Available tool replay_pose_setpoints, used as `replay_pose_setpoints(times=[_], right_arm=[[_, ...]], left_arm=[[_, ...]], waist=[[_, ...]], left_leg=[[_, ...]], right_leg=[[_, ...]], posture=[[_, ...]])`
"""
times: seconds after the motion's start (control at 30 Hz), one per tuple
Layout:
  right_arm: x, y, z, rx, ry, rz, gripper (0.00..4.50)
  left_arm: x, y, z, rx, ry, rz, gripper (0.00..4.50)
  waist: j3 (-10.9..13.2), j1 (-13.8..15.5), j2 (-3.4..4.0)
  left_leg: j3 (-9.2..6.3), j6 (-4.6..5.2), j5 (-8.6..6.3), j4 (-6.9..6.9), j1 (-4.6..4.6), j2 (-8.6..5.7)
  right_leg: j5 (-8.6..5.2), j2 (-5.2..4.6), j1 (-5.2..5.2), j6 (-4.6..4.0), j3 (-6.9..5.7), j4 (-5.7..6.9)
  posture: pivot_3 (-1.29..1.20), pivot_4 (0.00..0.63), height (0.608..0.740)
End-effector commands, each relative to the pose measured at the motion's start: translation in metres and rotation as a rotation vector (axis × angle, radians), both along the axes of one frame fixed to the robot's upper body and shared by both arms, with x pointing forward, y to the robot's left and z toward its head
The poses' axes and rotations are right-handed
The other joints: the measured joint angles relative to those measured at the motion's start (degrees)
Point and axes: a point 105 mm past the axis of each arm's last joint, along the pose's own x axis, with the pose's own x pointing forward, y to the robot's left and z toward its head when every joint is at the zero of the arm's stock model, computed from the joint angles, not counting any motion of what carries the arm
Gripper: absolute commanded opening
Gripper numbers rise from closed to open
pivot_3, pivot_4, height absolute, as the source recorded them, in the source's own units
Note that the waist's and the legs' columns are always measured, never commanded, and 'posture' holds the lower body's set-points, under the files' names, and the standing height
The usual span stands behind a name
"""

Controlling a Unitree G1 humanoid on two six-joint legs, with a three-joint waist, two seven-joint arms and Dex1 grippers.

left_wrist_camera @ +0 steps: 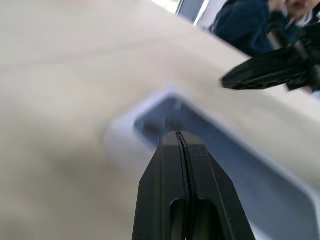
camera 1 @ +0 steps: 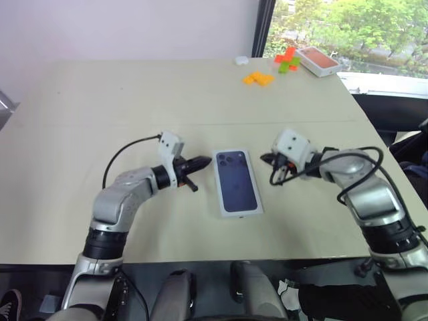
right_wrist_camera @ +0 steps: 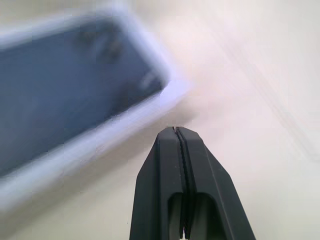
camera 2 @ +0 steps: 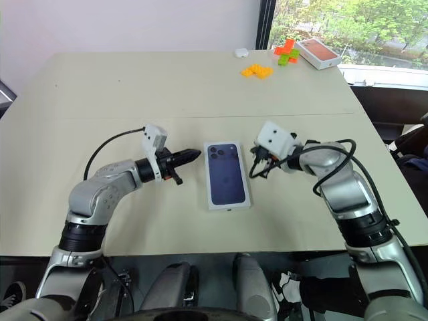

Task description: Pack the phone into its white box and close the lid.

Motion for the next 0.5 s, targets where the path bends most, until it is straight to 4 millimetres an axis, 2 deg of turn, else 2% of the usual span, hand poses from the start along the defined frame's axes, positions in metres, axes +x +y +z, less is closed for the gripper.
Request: replay_pose_setpoints(times=[0.03, 0.17, 0.33, 0.4, 0.5], right_arm=[[0.003, 0.012, 0.007, 0.035, -0.045, 0.017, 0.04], [0.009, 0.022, -0.009, 0.004, -0.061, 0.002, 0.04], [0.008, 0.025, -0.032, -0.034, -0.021, -0.031, 0.04], [0.003, 0.025, -0.039, -0.058, -0.001, -0.012, 0.04], [0.002, 0.02, -0.038, -0.049, 0.009, -0.017, 0.04]], left_arm=[[0.004, -0.017, 0.012, -0.026, -0.054, -0.01, 0.0], [0.01, -0.022, -0.01, 0.043, -0.047, 0.013, 0.0], [0.02, -0.008, -0.056, 0.231, 0.027, 0.097, 0.0], [0.018, -0.007, -0.06, 0.251, 0.026, 0.088, 0.0], [0.014, -0.008, -0.052, 0.231, 0.003, 0.067, 0.0]], waist=[[0.0, 0.01, 0.0], [0.0, -0.13, 0.01], [0.0, -0.08, 0.01], [-0.07, -0.05, 0.01], [-0.09, -0.07, 0.01]], left_leg=[[0.0, 0.0, 0.0, 0.0, -0.01, -0.02], [0.03, 0.0, 0.0, 0.0, 0.01, -0.03], [0.04, -0.01, 0.0, 0.0, 0.02, -0.02], [0.02, 0.0, 0.0, 0.0, 0.06, 0.0], [0.03, 0.0, 0.0, 0.0, 0.12, -0.01]], right_leg=[[0.0, -0.01, -0.01, 0.0, 0.0, 0.0], [0.01, -0.02, 0.0, 0.0, 0.01, 0.01], [0.0, 0.0, -0.02, -0.01, 0.02, 0.04], [0.0, 0.0, 0.02, -0.01, 0.01, 0.03], [0.0, -0.01, 0.09, 0.0, 0.02, 0.03]], posture=[[0.0, 0.15, 0.74], [0.0, 0.15, 0.74], [0.0, 0.15, 0.74], [0.0, 0.15, 0.74], [0.0, 0.15, 0.74]])
